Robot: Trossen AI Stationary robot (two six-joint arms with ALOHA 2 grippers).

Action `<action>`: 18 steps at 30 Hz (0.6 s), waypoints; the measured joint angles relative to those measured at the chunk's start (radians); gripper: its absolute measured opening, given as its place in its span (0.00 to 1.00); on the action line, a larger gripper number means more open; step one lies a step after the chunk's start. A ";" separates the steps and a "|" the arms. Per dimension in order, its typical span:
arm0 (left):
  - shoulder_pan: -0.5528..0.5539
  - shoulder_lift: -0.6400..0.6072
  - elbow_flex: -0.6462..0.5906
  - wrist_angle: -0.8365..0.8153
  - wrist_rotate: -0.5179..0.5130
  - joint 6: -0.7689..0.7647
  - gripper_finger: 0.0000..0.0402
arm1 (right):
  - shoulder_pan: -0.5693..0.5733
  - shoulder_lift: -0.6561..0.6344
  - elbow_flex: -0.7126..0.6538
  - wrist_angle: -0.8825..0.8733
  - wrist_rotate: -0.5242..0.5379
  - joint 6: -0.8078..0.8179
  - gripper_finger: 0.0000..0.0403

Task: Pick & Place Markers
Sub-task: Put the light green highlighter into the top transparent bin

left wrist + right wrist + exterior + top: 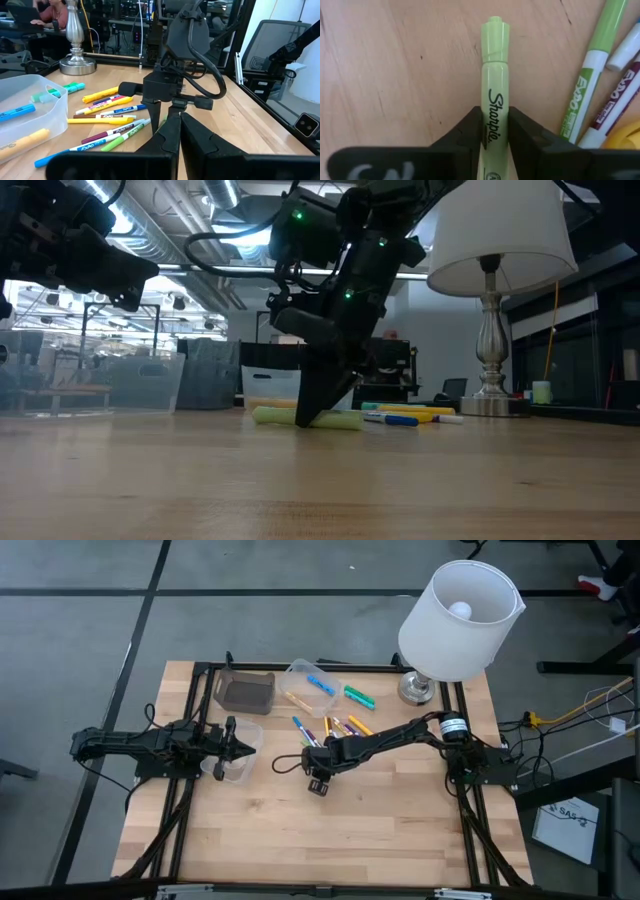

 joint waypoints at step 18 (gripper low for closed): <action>0.000 0.000 0.000 0.000 0.000 0.000 0.02 | 0.000 -0.013 0.044 -0.002 -0.043 -0.008 0.17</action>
